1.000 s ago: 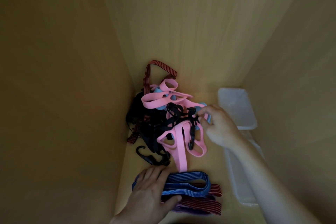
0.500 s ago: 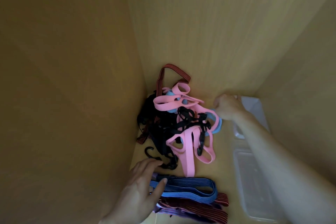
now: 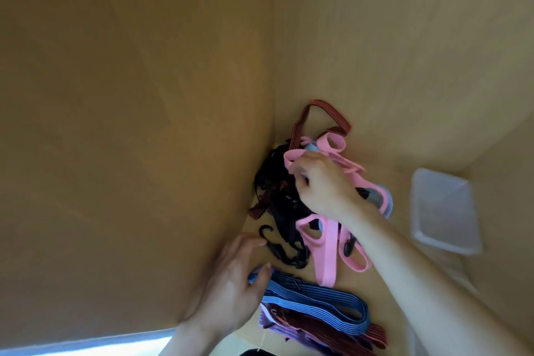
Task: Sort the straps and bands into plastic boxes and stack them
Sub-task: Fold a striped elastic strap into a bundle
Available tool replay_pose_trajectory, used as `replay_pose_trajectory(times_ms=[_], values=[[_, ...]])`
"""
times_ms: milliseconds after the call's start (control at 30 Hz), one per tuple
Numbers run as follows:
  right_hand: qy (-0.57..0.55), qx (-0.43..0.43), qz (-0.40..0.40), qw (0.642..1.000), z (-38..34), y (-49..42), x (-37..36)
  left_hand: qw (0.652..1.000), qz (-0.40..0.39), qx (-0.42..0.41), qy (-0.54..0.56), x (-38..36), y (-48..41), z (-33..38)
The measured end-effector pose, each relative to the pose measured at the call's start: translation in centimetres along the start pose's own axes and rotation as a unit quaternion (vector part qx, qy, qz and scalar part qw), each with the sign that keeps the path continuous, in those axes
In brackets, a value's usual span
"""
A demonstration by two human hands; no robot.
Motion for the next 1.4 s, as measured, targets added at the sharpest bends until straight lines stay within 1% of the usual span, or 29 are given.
replay_pose_trajectory(times_ms=[67,133,200,267,333,433,500,600,733,833,867,1033,1100,1167,1233,1300,1400], values=[[0.024,0.024,-0.102,0.994,-1.8,-0.2,-3.2,1.0,0.008,0.008,0.004,0.3,0.3,0.3],[0.091,0.04,-0.196,0.976,-3.0,-0.2,-6.9,1.0,0.016,0.013,0.007,0.6,0.7,0.3],[0.178,0.04,-0.257,0.949,-3.2,-0.2,-10.3,1.0,0.02,0.019,0.012,0.7,1.2,0.2],[0.268,0.022,-0.291,0.918,-2.3,-0.4,-12.9,0.999,0.027,0.03,0.017,0.6,1.7,0.0],[0.334,0.006,-0.281,0.9,-1.4,-0.5,-14.3,0.999,0.032,0.037,0.02,0.6,2.1,-0.2],[0.367,-0.016,-0.24,0.899,-0.9,-0.8,-15.2,0.998,0.036,0.044,0.027,0.5,2.7,-0.4],[0.38,-0.021,-0.233,0.895,-0.9,-1.0,-15.6,0.997,0.04,0.054,0.033,0.4,2.9,-0.5],[0.394,-0.025,-0.236,0.888,-0.9,-1.3,-15.9,0.997,0.032,0.061,0.032,0.2,2.8,-0.6],[0.381,-0.071,-0.248,0.888,-0.5,-1.2,-15.5,0.998,0.034,0.049,0.038,0.2,2.2,-0.7],[0.415,-0.055,-0.268,0.868,-0.6,-0.9,-15.9,0.998,0.029,0.035,0.038,0.1,1.8,-0.9],[0.414,-0.049,-0.268,0.868,-0.6,-0.9,-16.0,0.998,0.028,0.035,0.04,0.1,1.7,-0.9],[0.36,-0.025,-0.224,0.905,-1.7,-1.3,-14.2,0.998,0.035,0.035,0.05,0.6,1.6,-0.8],[0.322,-0.014,-0.208,0.923,-2.2,-1.7,-13.0,0.997,0.035,0.036,0.052,0.5,1.6,-0.8],[0.27,-0.03,-0.203,0.941,-2.7,-2.3,-11.3,0.997,0.034,0.037,0.051,0.4,1.5,-0.8],[0.183,-0.072,-0.181,0.964,-3.1,-3.1,-8.9,0.997,0.037,0.032,0.052,0.3,1.3,-0.7],[0.061,-0.12,-0.129,0.983,-3.4,-4.0,-6.0,0.998,0.034,0.025,0.056,0.3,1.1,-0.5],[-0.103,-0.164,-0.064,0.979,-3.8,-5.1,-1.2,0.996,0.027,0.021,0.077,0.4,0.5,-0.2]])
Point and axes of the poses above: each hand's wrist, its own y-axis away from the middle knuckle, its own x-axis out of the back of the hand, z = x × y, the point moved 4 cm from there along -y, towards the middle knuckle, and after that the axes turned 8 degrees about -y, right-handed, at the moved point
